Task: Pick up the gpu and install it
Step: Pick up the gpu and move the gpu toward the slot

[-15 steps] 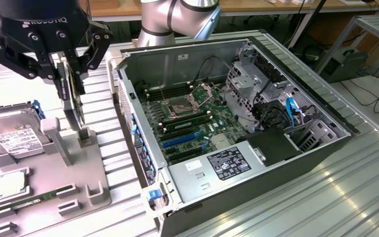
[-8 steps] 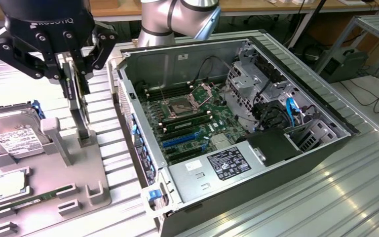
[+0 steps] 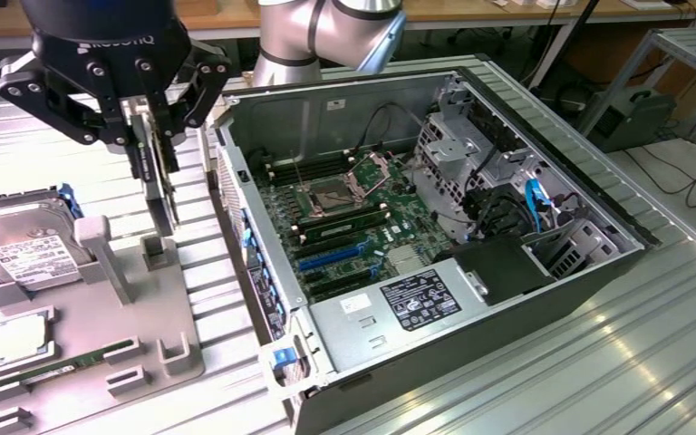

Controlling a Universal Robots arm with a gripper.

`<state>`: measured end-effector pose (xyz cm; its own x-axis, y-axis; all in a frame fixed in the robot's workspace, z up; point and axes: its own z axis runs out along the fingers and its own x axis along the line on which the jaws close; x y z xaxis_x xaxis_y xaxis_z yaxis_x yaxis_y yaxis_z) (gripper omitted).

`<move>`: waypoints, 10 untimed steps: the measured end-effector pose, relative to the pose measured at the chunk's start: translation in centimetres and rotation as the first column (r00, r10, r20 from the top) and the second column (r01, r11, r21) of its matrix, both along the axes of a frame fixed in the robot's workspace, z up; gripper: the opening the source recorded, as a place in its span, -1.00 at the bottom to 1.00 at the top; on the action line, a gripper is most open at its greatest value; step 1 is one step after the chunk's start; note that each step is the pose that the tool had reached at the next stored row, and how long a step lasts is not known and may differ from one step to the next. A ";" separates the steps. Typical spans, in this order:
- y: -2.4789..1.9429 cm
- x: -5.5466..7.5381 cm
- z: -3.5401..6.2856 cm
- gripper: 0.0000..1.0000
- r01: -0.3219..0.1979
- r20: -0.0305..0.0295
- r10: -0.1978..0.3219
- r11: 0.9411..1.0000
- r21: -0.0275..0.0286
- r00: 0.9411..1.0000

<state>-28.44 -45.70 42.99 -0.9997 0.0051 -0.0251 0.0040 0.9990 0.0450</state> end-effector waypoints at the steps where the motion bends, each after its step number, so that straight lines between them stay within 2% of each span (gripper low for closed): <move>1: 0.00 0.1 -0.01 -0.44 0.000 0.000 0.000 1.000 0.000 1.000; 10: 0.00 1.3 -0.17 -0.44 0.000 0.001 0.000 1.000 0.000 1.000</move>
<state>-27.10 -45.69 42.82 -0.9996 0.0053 -0.0265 0.0041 0.9990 0.0451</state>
